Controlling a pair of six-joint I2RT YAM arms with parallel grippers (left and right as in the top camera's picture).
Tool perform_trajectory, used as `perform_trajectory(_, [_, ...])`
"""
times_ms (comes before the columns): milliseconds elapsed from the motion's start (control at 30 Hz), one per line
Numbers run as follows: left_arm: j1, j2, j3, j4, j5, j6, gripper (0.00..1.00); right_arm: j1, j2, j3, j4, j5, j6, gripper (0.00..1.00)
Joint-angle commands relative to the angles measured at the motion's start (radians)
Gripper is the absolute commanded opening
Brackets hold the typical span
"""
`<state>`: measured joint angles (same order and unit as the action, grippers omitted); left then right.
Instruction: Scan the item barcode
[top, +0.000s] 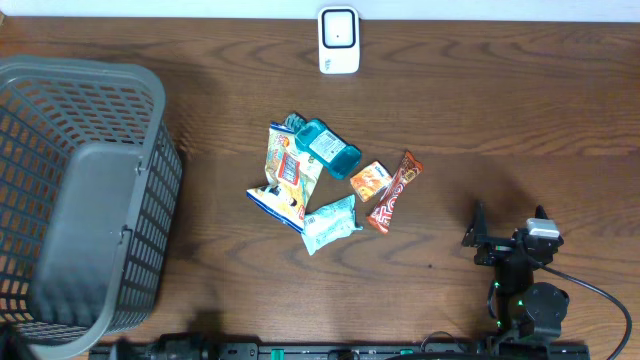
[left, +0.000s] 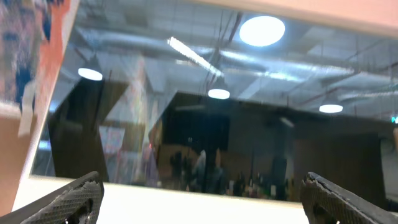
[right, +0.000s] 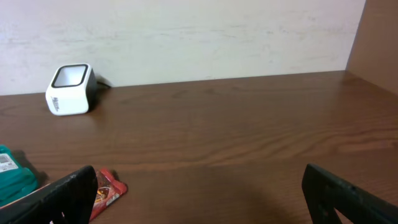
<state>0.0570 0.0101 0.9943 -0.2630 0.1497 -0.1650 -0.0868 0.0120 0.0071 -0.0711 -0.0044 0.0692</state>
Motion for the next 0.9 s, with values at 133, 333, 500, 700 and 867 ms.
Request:
perform_trajectory(133, [-0.002, -0.007, -0.174, 0.015, -0.013, -0.013, 1.0, -0.005, -0.006, -0.002, 0.0, -0.036, 0.032, 0.99])
perform_trajectory(333, [-0.002, -0.002, -0.254, 0.026, 0.072, -0.172, 1.0, -0.005, -0.006, -0.002, 0.0, -0.037, 0.278, 0.99])
perform_trajectory(500, [-0.002, 0.003, -0.341, 0.026, 0.302, -0.04, 1.0, -0.005, -0.006, -0.002, -0.001, -0.036, 0.507, 0.99])
perform_trajectory(700, [-0.002, 0.004, -0.481, 0.026, 0.396, 0.042, 1.0, -0.005, -0.006, -0.002, -0.001, -0.041, 0.492, 0.99])
perform_trajectory(867, [-0.002, 0.008, -0.6, 0.027, 0.311, 0.032, 1.0, -0.005, -0.006, -0.002, 0.008, -0.151, 0.492, 0.99])
